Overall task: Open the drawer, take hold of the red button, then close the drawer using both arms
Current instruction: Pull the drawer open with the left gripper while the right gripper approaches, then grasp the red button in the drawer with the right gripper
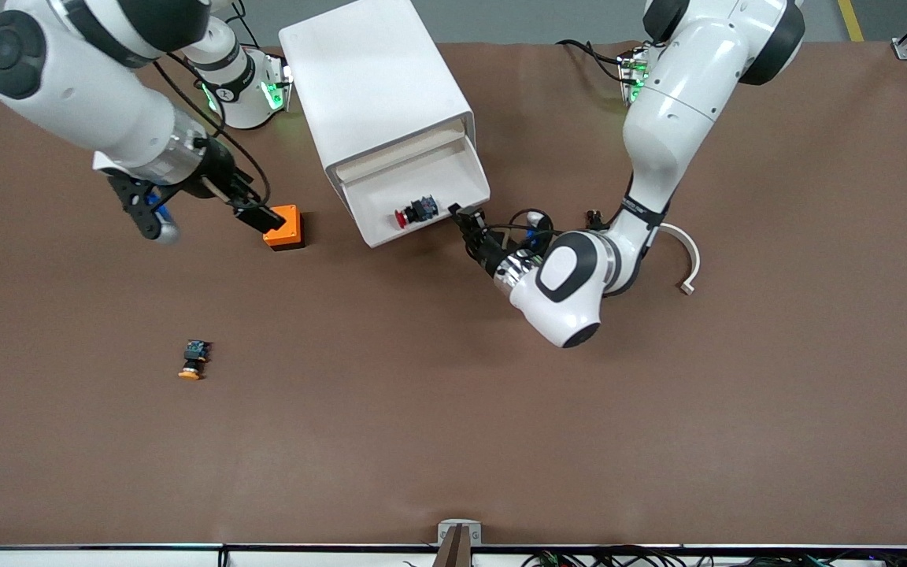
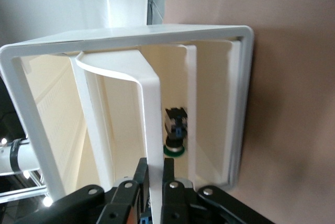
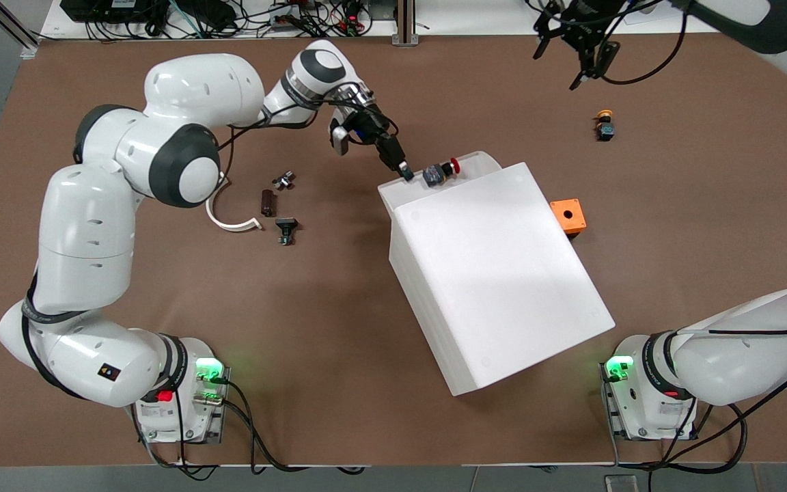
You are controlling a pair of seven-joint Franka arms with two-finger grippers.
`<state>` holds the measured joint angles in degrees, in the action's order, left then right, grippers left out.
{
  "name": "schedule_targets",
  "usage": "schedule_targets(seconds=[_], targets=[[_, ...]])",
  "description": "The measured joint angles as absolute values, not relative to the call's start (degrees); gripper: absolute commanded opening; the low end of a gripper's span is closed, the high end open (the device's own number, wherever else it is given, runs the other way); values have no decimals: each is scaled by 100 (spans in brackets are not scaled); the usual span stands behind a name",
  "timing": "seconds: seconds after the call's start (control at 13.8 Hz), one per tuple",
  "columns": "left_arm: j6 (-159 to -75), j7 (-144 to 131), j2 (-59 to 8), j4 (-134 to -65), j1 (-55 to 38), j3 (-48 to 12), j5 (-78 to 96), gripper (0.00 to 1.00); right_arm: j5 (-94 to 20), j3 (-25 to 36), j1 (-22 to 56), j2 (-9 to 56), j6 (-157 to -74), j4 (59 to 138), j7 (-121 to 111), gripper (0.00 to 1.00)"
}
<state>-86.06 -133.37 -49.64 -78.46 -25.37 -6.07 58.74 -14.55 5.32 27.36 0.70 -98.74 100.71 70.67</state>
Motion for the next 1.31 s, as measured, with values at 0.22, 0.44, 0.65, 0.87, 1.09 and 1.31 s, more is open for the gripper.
schedule_targets(seconds=[0.22, 0.44, 0.65, 0.87, 1.09, 1.31], targets=[[-8668, -13084, -4970, -7770, -2412, -536, 5875, 32, -1448, 529, 3187, 92, -10469, 10416, 7599, 100], [-8880, -12822, -4968, -7694, -2399, -536, 5904, 99, -1299, 525, 3673, 246, -10940, 10613, 8208, 100], [-9052, -12776, -4967, -7539, -2322, -532, 5932, 99, -1213, 524, 4031, 507, -11355, 10659, 8712, 100], [-9058, -12749, -4946, -7466, -2207, -326, 5800, 99, -1205, 525, 4276, 792, -11760, 10698, 9118, 100], [-9057, -12633, -4918, -7398, -2178, 17, 5483, 100, -1178, 526, 4519, 1113, -12114, 10720, 9482, 100], [-9037, -12236, -4801, -7296, -2147, 316, 4978, 100, -987, 526, 4775, 1418, -12455, 10727, 9861, 100]])
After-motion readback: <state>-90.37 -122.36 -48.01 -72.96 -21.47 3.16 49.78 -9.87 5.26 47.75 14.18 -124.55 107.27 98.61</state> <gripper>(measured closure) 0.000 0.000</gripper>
